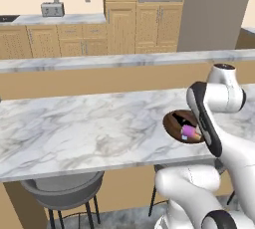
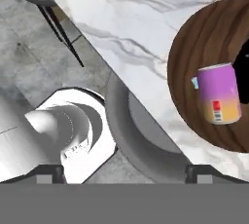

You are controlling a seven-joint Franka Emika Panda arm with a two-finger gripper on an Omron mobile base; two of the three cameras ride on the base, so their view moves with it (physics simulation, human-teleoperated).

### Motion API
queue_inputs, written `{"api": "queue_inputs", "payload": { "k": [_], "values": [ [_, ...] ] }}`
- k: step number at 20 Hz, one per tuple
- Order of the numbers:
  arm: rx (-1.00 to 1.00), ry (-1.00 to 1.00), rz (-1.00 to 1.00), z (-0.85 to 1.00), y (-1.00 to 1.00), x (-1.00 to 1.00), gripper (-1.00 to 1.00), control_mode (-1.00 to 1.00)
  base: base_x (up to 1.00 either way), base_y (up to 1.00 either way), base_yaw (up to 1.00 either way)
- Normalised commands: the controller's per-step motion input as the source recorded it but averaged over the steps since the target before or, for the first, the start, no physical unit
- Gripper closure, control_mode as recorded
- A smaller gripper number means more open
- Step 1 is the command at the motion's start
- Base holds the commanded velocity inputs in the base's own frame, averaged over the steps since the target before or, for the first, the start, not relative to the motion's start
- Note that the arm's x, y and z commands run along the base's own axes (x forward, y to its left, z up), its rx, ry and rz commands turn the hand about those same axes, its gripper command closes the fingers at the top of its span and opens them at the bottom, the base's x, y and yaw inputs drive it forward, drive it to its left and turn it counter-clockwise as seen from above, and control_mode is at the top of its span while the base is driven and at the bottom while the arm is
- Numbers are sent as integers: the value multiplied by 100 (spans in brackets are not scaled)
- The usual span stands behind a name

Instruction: Open the fridge, grab two sodas, and place both sodas inside the bowl with ice on the dining counter.

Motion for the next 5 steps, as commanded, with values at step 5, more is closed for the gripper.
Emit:
{"api": "queue_inputs", "payload": {
  "k": [5],
  "values": [
    [-2, -4, -14, 11, 67, -58, -100, -100, 0, 0, 0]
  ]
}}
